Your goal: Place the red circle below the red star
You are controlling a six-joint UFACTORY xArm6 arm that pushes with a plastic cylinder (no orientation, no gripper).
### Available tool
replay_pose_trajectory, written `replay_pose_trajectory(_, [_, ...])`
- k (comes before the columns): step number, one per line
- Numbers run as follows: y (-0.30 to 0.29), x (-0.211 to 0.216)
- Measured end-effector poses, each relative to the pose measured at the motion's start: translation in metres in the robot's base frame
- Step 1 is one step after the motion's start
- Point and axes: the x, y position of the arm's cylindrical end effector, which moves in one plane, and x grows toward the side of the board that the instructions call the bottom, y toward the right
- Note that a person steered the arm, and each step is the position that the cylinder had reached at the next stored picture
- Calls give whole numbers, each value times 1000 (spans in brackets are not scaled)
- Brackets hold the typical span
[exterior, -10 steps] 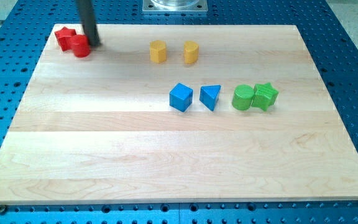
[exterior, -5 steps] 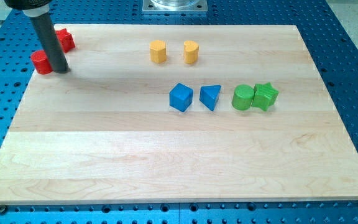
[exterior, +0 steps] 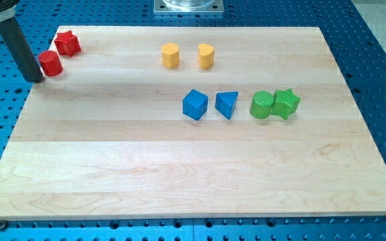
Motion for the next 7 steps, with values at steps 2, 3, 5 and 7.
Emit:
replay_pose_trajectory(2, [10, -11])
replay_pose_trajectory(3, [-4, -12])
replay_pose_trajectory(5, [4, -27])
replay_pose_trajectory(7, [15, 36])
